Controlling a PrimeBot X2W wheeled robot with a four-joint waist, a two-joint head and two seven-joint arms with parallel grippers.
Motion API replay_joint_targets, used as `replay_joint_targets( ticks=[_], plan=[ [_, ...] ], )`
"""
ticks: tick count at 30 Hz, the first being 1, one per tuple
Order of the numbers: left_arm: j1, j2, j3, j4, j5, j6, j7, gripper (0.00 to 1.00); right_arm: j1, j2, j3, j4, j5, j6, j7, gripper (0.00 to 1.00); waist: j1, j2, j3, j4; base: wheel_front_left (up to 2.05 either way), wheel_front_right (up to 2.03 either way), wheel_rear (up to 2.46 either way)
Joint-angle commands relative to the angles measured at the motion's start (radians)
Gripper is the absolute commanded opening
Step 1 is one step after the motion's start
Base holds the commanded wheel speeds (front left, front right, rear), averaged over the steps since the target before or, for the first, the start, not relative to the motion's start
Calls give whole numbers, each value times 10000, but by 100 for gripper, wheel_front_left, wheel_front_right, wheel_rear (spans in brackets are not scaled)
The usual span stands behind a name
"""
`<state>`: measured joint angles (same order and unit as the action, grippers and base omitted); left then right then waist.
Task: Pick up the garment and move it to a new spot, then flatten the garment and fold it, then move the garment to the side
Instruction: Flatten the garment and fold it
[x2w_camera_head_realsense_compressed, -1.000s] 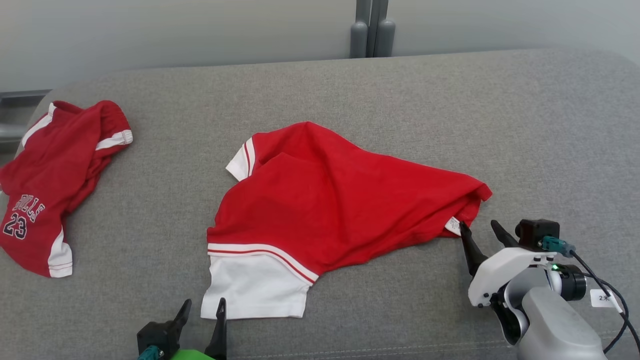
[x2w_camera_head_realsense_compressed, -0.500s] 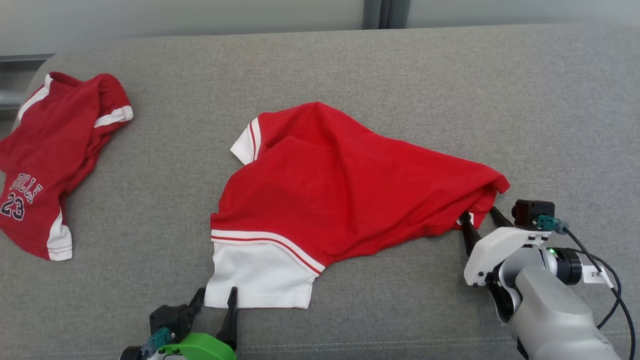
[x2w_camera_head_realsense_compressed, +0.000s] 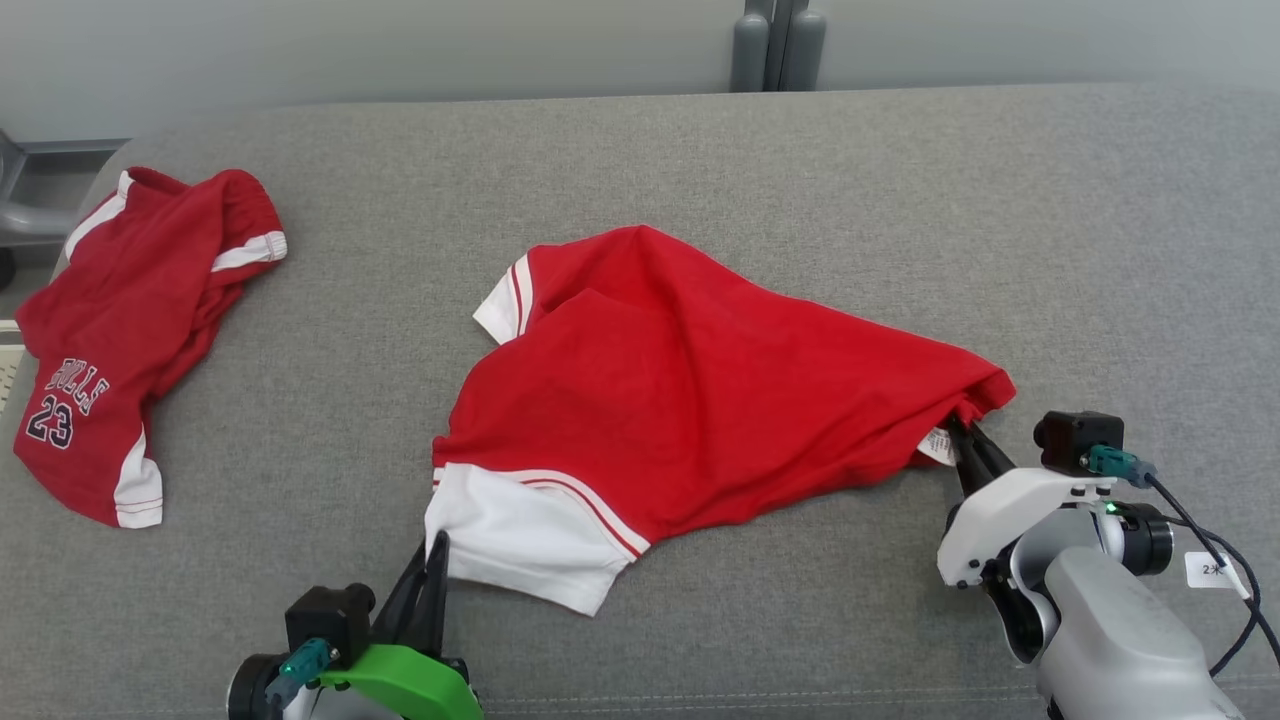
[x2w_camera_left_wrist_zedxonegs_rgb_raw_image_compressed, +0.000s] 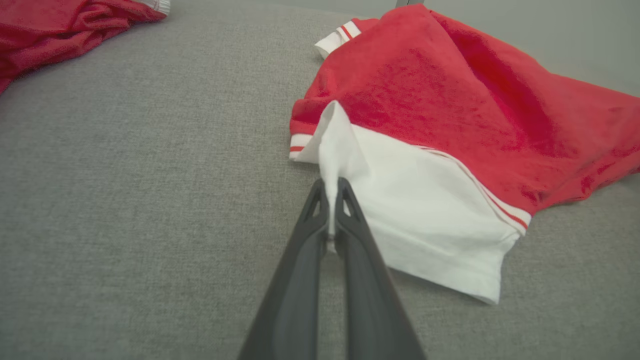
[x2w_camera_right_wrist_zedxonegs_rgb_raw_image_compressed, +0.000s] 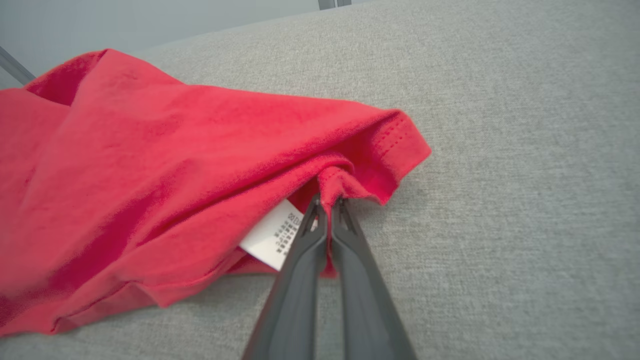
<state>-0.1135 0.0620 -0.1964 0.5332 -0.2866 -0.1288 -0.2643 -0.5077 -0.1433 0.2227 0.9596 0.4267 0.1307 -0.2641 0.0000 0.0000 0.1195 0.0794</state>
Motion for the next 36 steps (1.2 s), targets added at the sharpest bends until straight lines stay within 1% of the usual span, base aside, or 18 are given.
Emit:
replay_joint_targets(
  ticks=[1, 5, 8, 10, 13, 15, 16, 17, 18, 20, 25, 26, 28, 30, 32, 35, 36],
  plan=[
    [108, 88, 96, -245, 145, -15, 3, 0, 246, -78, 64, -212, 121, 1, -3, 0, 0, 0, -110, 22, 0, 0, 0],
    [294, 121, 363, -1118, 366, -15, 5, 0, 687, -276, 454, -1056, 571, 1, -5, 0, 0, 0, -279, -36, 0, 0, 0],
    [275, 196, 411, -1776, 542, -15, 3, 0, 854, -574, 874, -1644, 921, 1, -5, 0, 0, 0, -368, -139, 0, 0, 0],
    [91, 388, 317, -2159, 712, -15, 5, 0, 852, -772, 1142, -2032, 1171, 1, 13, 0, 0, 0, -404, -210, 0, 0, 0],
    [-431, 707, 20, -2702, 798, -16, 5, 0, 642, -1104, 1605, -2755, 1591, 1, 333, 0, 0, 0, -344, -302, 0, 0, 0],
    [-920, 1116, -259, -2875, 802, -14, 13, 0, 368, -1370, 1872, -3275, 1736, 1, 592, 0, 0, 0, -233, -352, 0, 0, 0],
    [-920, 1116, -259, -2875, 802, -14, 13, 0, 368, -1370, 1872, -3275, 1736, 1, 592, 0, 0, 0, -233, -352, 0, 0, 0],
    [-1269, 1383, -415, -2935, 845, -14, 76, 0, 193, -1457, 2001, -3545, 1843, 1, 737, 0, 0, 0, -151, -387, 0, 0, 0],
    [-2073, 1751, -706, -3092, 626, -14, 171, 0, -203, -1674, 2239, -3987, 1955, 1, 1074, 0, 0, 0, 59, -444, 0, 0, 0],
    [-2936, 2223, -987, -3196, 431, -14, 371, 0, -747, -1870, 2416, -4349, 2048, -1, 1408, 0, 0, 0, 351, -497, 0, 0, 0],
    [-5416, 3376, -1736, -2927, -223, -14, 867, 0, -2581, -1937, 2748, -4819, 2442, 1, 2267, 0, 0, 0, 1237, -685, 0, 0, 0],
    [-5971, 3592, -1869, -2865, -348, -14, 920, 0, -3009, -1933, 2813, -4808, 2526, -1, 2437, 0, 0, 0, 1450, -726, 0, 0, 0],
    [-7054, 3810, -2176, -2654, -809, -15, 1052, 0, -3934, -1958, 2926, -4655, 2668, -1, 2698, 0, 0, 0, 1854, -753, 0, 0, 0],
    [-8234, 4173, -2466, -2404, -1043, -13, 1152, 0, -4906, -1846, 2921, -4396, 2932, -1, 2942, 0, 0, 0, 2277, -803, 0, 0, 0],
    [-9352, 4330, -2807, -2102, -1482, -15, 1326, 0, -6013, -1846, 2964, -4043, 3031, 1, 3199, 0, 0, 0, 2737, -836, 0, 0, 0],
    [-11051, 4522, -2820, -1463, -2389, -15, 1603, 0, -7608, -1606, 2661, -3339, 3443, 1, 3434, 0, 0, 0, 3405, -912, 0, 0, 0],
    [-11664, 4711, -3006, -1256, -2303, -15, 1709, 0, -8126, -1534, 2532, -3066, 3536, 1, 3457, 0, 0, 0, 3601, -923, 0, 0, 0]
  ],
)
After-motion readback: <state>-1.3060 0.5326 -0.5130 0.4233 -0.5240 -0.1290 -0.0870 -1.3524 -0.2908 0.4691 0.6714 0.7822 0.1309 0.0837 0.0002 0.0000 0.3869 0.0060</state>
